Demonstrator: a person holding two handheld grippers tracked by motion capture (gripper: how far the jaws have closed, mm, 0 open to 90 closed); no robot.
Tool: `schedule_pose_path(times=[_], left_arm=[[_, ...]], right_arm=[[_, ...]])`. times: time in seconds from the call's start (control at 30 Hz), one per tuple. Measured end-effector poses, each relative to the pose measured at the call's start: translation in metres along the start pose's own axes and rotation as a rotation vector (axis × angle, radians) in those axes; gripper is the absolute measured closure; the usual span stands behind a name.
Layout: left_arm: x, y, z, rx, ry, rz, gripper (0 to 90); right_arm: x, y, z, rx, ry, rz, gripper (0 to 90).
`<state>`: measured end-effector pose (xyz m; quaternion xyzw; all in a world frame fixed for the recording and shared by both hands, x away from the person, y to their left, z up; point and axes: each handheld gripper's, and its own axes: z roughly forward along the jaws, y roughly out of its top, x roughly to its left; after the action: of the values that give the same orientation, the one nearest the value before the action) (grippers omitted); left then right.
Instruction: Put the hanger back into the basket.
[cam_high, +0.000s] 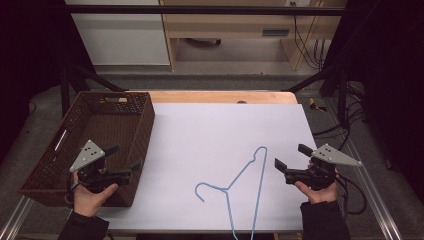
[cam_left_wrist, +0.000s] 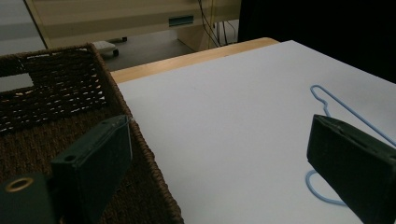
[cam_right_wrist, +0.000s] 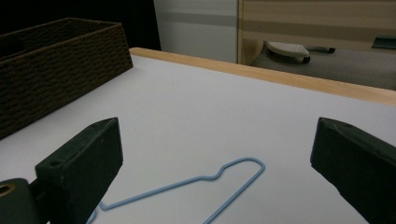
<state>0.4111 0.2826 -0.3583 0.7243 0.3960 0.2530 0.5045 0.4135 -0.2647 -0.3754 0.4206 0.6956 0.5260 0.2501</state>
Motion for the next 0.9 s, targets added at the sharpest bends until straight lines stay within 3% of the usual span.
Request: schedule_pose_path(times=[0.37, 0.7, 0.9], left_arm=[[0.002, 0.0, -0.002, -0.001, 0.006, -0.003, 6.8], [0.0, 0.0, -0.001, 0.004, 0.009, 0.009, 7.0], [-0.001, 0.0, -0.001, 0.009, 0.013, 0.016, 7.0]], right_arm=[[0.011, 0.003, 0.003, 0.031, -0.009, -0.03, 3.9], [0.048, 0.006, 0.019, 0.137, 0.005, -0.085, 5.8], [0.066, -0.001, 0.032, 0.208, 0.034, -0.089, 6.8]])
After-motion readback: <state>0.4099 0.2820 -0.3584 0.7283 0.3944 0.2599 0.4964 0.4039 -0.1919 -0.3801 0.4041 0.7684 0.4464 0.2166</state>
